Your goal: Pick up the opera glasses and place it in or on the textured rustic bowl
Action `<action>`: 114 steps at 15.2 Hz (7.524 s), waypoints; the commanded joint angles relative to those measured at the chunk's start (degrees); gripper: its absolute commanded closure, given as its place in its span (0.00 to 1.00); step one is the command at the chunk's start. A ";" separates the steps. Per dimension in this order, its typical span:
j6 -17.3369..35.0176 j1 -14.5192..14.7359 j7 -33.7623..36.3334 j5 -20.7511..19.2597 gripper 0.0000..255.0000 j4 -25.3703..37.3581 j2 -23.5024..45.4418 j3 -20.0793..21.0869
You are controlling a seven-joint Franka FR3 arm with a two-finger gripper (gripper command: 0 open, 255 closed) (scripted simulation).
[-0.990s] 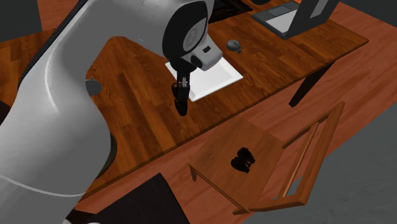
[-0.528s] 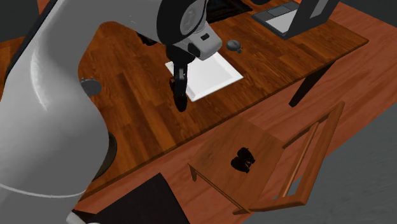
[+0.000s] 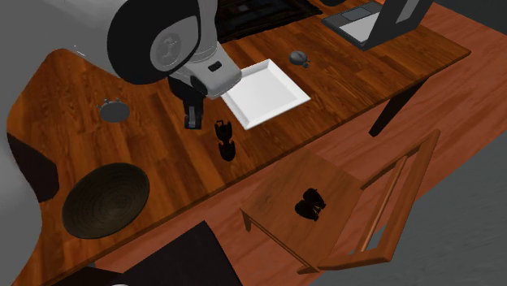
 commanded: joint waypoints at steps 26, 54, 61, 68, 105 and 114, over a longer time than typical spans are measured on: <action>24.01 -3.86 36.01 -11.58 1.00 -15.75 0.00 10.68; 7.24 -4.18 38.02 -15.48 1.00 7.64 7.70 12.62; 0.03 -3.18 39.76 -18.79 1.00 19.23 13.10 14.58; -0.80 -3.30 39.73 -12.62 1.00 11.22 2.48 12.88; -0.82 7.32 45.40 4.02 1.00 -22.67 -34.85 9.95; -0.82 7.32 45.41 4.02 0.00 -22.67 -34.85 9.95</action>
